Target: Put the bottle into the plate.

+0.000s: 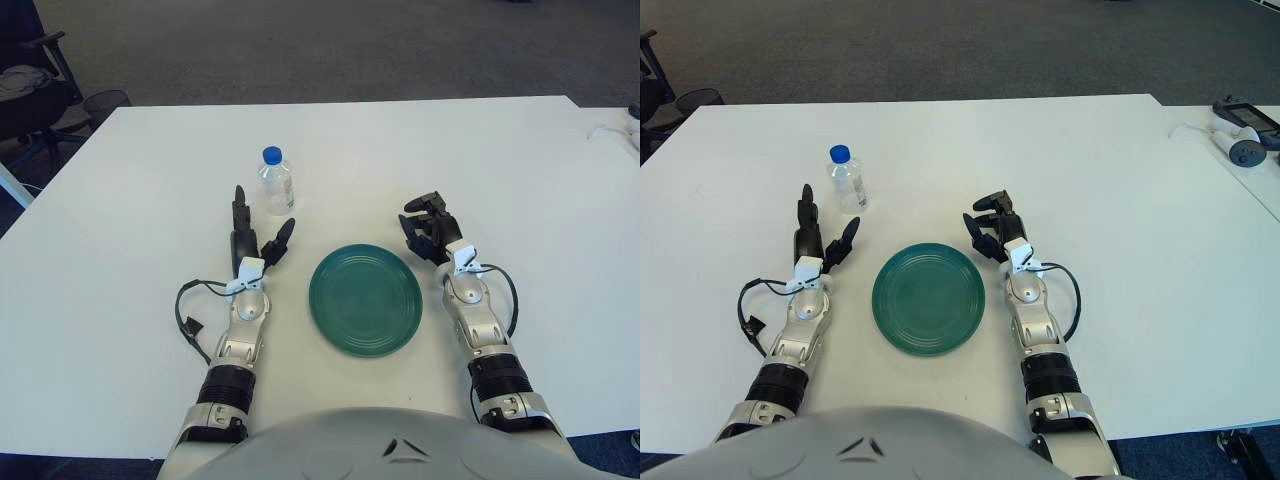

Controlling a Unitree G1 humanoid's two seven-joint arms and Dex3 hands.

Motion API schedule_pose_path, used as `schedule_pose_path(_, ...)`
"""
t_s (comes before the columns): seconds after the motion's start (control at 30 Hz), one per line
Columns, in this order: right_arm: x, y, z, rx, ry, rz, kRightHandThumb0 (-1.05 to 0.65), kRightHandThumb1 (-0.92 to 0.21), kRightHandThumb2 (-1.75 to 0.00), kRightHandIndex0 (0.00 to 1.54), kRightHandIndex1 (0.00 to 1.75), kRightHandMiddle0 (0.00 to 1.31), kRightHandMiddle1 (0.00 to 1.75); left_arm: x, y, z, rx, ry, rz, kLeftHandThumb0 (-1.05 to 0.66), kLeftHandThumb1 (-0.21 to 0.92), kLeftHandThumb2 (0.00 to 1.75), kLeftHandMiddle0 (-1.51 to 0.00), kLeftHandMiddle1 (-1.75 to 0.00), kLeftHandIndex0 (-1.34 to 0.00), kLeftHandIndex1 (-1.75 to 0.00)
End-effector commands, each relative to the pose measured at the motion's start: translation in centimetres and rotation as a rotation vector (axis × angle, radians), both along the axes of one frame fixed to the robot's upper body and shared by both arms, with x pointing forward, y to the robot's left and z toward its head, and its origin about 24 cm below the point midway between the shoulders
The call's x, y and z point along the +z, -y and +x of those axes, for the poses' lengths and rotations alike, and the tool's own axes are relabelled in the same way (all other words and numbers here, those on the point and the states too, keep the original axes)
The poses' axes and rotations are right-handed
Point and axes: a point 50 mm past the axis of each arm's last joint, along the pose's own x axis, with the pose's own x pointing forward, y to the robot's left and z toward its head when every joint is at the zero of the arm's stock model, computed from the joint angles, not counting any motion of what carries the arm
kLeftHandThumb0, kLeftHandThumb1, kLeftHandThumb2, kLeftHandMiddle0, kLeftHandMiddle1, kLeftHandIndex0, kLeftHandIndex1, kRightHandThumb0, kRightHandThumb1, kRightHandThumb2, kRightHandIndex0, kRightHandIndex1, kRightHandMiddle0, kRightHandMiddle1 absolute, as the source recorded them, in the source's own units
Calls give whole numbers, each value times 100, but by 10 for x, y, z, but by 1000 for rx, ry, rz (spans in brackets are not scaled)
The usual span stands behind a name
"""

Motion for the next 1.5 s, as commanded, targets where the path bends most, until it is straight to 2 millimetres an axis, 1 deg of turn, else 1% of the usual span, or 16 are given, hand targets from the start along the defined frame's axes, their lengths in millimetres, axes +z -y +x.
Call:
schedule_pose_path(0.0,-23,-1,-10,21,-126,4,0,-86,-53,42,144,12,174,-17,-9,-3,0,-102,8,-105,92,25,-2,-15,0,0)
schedule_pose_path(0.23,-24,-2,-10,18,-133,8,-1,-86,-53,42,144,12,174,-17,-13,10,16,-113,19,-105,92,23,-6,-17,-6,-4)
schedule_pose_path(0.37,-24,-2,-10,11,-135,7,-1,-86,-53,42,143,13,174,-15,-13,17,38,-104,23,-105,92,24,-7,-21,-1,-30)
schedule_pose_path(0.47,-24,-2,-10,8,-133,0,-1,-86,-53,42,142,13,175,-13,-14,23,55,-99,21,-105,92,25,-8,-26,0,-40)
schedule_pose_path(0.53,-24,-2,-11,7,-133,-5,-1,-86,-52,42,142,13,175,-12,-15,25,65,-98,20,-105,92,24,-5,-36,0,-45)
schedule_pose_path(0.57,-24,-2,-11,7,-132,-7,-1,-86,-52,42,142,13,175,-12,-15,26,69,-98,19,-105,92,24,-3,-42,0,-46)
schedule_pose_path(0.67,-25,-1,-11,7,-131,-14,-1,-86,-52,43,142,13,175,-10,-17,32,100,-98,9,-105,92,23,-1,-50,0,-47)
schedule_pose_path(0.77,-25,-1,-11,9,-130,-14,-1,-86,-52,43,142,13,175,-9,-19,37,132,-97,-4,-105,92,23,0,-55,0,-49)
schedule_pose_path(1.0,-26,-1,-12,16,-123,-5,-1,-86,-52,43,141,14,175,-9,-22,45,185,-103,-20,-104,92,25,0,-63,0,-55)
schedule_pose_path(1.2,-25,0,-13,19,-120,1,-1,-86,-51,43,140,15,175,-9,-21,49,229,-102,-29,-103,92,27,0,-70,0,-62)
schedule_pose_path(1.47,-25,0,-14,17,-125,0,-1,-86,-51,43,141,14,174,-8,-17,51,233,-99,-24,-103,92,29,0,-78,0,-72)
